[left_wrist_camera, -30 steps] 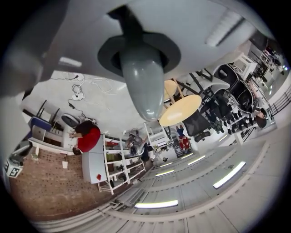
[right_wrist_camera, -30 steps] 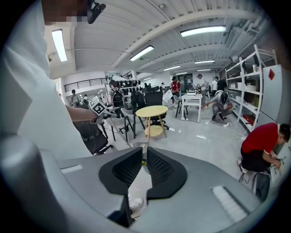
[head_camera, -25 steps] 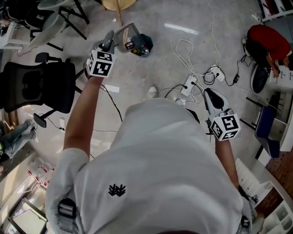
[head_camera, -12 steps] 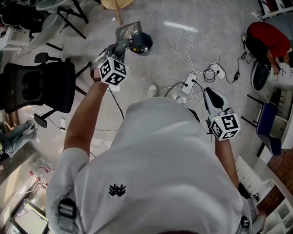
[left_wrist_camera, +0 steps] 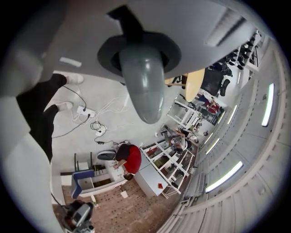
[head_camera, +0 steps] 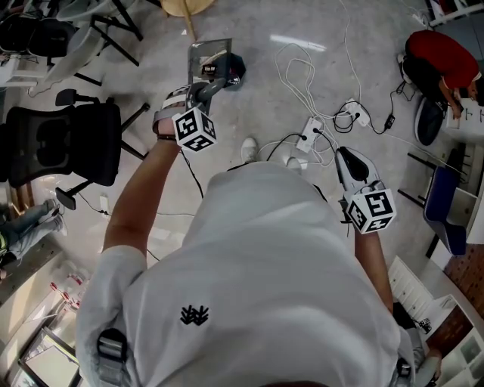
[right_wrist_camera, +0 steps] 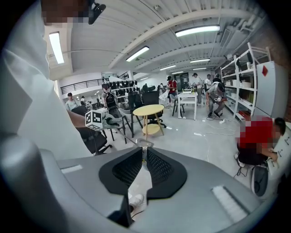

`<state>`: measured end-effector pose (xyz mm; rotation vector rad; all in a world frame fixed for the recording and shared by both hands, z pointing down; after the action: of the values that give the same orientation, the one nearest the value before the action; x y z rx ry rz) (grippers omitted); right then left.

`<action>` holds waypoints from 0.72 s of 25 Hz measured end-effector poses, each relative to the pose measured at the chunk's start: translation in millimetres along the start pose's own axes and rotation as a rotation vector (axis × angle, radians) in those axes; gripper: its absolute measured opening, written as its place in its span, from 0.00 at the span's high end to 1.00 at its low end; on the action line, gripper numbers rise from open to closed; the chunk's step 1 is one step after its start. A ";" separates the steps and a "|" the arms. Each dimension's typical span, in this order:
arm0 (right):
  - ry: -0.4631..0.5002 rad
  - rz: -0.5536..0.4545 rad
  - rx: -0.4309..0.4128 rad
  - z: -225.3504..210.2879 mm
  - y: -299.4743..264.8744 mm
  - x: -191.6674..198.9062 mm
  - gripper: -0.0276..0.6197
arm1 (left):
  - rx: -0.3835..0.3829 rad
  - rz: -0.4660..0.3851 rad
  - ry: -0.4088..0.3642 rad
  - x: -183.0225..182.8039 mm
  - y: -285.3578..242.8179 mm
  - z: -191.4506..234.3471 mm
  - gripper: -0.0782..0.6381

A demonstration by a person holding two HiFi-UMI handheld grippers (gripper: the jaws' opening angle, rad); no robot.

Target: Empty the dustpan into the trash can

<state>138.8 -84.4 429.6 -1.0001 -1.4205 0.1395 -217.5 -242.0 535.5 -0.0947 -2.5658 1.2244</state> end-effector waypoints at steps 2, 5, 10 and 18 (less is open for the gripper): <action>-0.004 0.003 -0.002 -5.7 4.8 4.3 0.91 | -0.005 0.011 -0.034 -4.6 -1.2 -5.3 0.81; -0.007 0.003 -0.007 -14.4 12.0 10.4 0.91 | -0.018 0.028 -0.082 -11.9 -2.4 -12.5 0.81; -0.013 0.005 -0.016 -27.1 20.5 18.2 0.91 | -0.040 0.055 -0.160 -25.1 -3.8 -22.6 0.81; -0.013 0.011 -0.030 -43.1 33.9 28.5 0.91 | -0.076 0.063 -0.262 -48.4 6.2 -35.4 0.81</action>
<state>197.7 -67.1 436.2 -1.0337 -1.4331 0.1329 -161.3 -220.4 540.3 -0.0326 -2.8548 1.2347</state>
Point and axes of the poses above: the fingertips, and each gripper's own axes: y backward along the fingers, z to its left, x out of its underside, the point moved 5 cm from there along y, backward along the fingers, and after that the axes turned 9 degrees about z, right-handed, at the moved point
